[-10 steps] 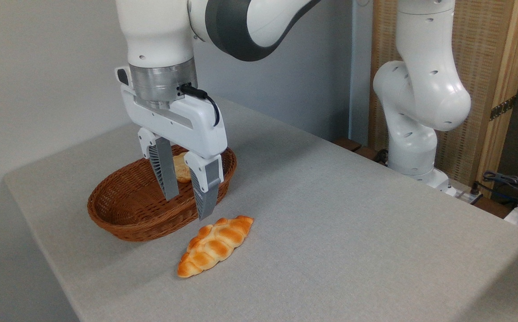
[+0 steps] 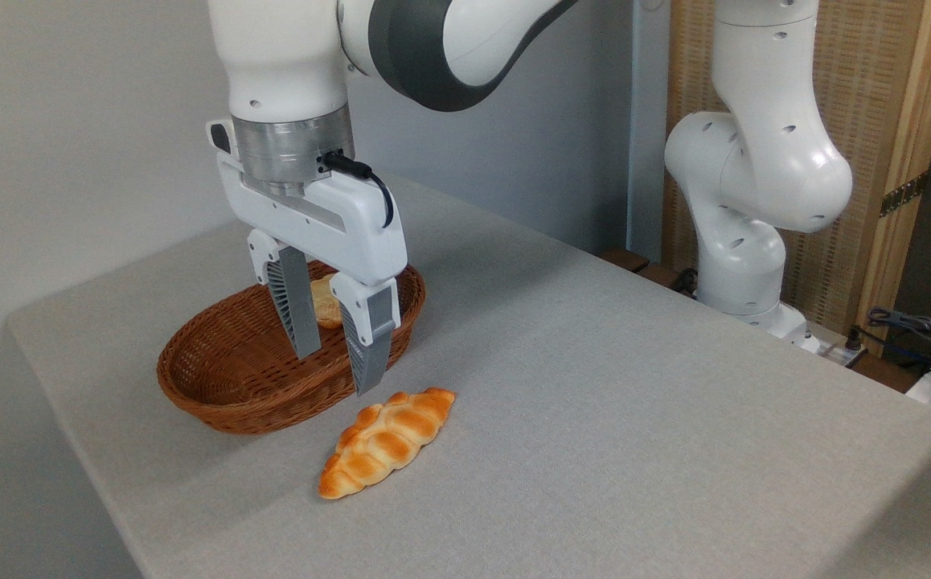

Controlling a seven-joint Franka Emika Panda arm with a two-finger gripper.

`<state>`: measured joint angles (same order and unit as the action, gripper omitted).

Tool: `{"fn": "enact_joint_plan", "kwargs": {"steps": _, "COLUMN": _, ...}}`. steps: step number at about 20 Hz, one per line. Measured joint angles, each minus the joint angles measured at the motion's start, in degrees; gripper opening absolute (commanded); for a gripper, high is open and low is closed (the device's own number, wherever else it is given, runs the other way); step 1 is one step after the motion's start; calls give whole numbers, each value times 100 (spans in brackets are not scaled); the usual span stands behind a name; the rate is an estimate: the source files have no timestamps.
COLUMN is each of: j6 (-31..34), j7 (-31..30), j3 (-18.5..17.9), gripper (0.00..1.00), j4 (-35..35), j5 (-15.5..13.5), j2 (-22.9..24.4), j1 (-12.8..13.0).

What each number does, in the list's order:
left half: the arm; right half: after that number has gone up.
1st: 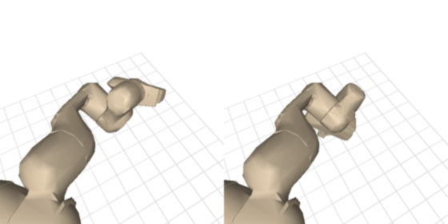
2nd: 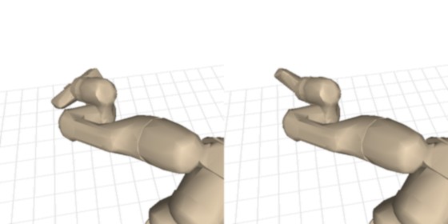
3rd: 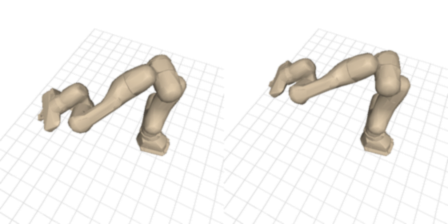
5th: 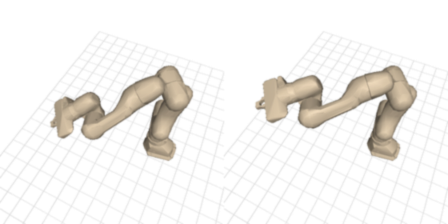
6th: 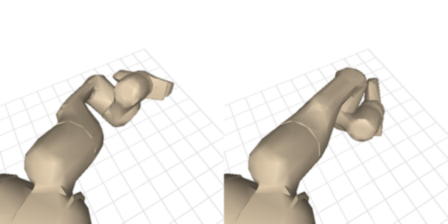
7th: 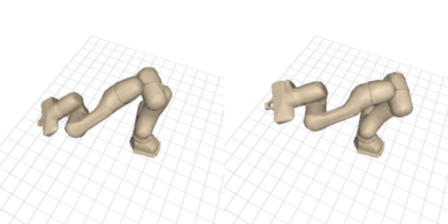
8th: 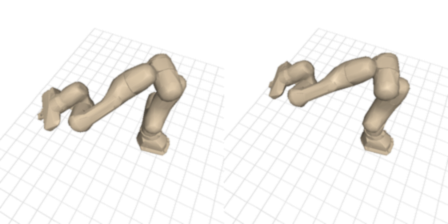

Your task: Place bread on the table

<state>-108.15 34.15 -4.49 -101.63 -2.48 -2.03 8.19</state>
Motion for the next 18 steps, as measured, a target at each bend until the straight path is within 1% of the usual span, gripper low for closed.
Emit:
{"fn": "enact_joint_plan", "kwargs": {"steps": 15, "j6": 1, "j7": 0, "j3": 69, "gripper": 100, "j4": 0, "j5": -13, "j2": -1, "j1": -13}}
{"fn": "enact_joint_plan", "kwargs": {"steps": 16, "j6": 5, "j7": 0, "j3": 113, "gripper": 100, "j4": -1, "j5": -37, "j2": -1, "j1": -13}}
{"fn": "enact_joint_plan", "kwargs": {"steps": 18, "j6": 11, "j7": -3, "j3": 262, "gripper": 100, "j4": -11, "j5": -239, "j2": -7, "j1": -9}}
